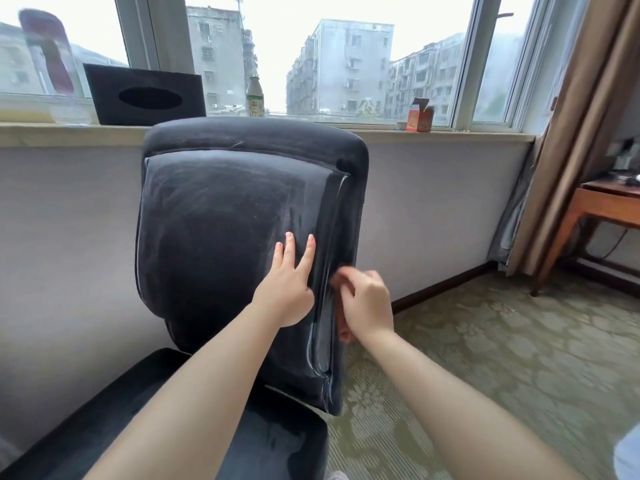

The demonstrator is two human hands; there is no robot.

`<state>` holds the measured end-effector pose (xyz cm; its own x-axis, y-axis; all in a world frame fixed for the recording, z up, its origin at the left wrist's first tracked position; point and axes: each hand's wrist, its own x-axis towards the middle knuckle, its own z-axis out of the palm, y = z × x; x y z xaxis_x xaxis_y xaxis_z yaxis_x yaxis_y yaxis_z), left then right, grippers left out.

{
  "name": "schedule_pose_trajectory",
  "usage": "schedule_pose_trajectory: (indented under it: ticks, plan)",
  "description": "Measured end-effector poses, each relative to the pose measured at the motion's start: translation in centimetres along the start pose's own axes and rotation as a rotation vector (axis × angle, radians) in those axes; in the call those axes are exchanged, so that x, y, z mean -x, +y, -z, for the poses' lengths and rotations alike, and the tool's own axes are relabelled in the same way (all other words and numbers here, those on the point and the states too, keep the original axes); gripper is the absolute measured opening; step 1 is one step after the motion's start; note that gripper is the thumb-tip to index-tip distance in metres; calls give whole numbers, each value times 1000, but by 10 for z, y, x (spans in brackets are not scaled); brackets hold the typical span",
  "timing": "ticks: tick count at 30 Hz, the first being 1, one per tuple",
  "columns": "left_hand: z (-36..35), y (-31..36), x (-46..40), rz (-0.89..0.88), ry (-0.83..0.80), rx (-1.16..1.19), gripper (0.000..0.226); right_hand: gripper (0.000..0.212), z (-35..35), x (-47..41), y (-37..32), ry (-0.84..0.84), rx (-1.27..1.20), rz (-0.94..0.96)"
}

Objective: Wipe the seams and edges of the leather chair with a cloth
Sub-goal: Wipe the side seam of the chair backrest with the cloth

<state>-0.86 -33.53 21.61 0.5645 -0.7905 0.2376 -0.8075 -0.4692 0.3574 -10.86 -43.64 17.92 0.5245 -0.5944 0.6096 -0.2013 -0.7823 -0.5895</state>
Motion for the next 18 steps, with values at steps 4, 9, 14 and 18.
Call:
schedule_pose_trajectory:
  ticks: [4,9,14,18]
  plan:
    - [-3,-2,3,-2,-6,-1,85,20,1,-33,-23,232,-125,110]
    - [-5,-10,5,-15,-20,-3,90,17,-27,0,-4,214,-112,114]
    - [-7,-8,8,18,-19,-21,99,13,-27,21,4,70,-102,82]
    - [-7,-9,10,10,-23,-21,100,14,-9,-8,-13,168,-218,72]
